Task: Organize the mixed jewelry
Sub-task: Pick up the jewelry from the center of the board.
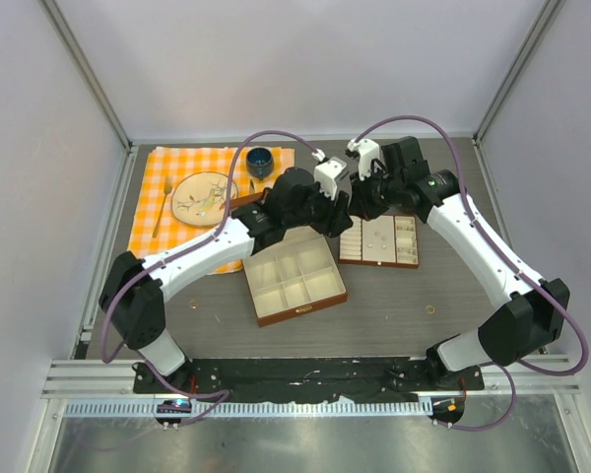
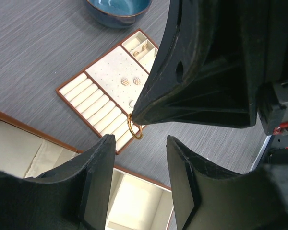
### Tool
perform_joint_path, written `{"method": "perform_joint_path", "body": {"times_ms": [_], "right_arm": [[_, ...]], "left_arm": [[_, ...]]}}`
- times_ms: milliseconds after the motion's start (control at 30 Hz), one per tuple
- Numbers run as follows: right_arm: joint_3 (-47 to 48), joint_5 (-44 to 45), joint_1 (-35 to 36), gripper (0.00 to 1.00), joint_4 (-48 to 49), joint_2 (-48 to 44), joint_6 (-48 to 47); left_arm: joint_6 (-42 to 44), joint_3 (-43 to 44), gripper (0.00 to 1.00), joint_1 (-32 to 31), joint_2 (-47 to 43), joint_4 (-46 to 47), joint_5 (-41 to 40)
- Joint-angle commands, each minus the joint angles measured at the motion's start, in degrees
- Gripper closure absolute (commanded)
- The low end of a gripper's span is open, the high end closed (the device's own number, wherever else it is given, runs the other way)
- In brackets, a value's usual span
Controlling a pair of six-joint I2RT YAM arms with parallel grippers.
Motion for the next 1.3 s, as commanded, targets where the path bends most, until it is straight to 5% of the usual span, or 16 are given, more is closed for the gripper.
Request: {"method": "perform_joint_path", "body": {"times_ms": [0, 933, 1267], "right_arm": [[0.4, -1.1, 0.3, 0.99, 2.2, -2.5, 0.7], [-1.6, -1.6, 0.2, 0.99, 2.6, -4.0, 0.3], [-2.0, -1.6, 0.2, 0.99, 2.8, -4.2, 0.2]], "left_arm": [[-0.3, 3.6, 0.51, 0.3, 0.4, 0.2, 0.0], [0.4, 6.2, 0.64, 1.4, 2.1, -1.3, -0.2], [0.0, 6.5, 0.8, 1.6, 2.6, -1.2, 0.9]]}}
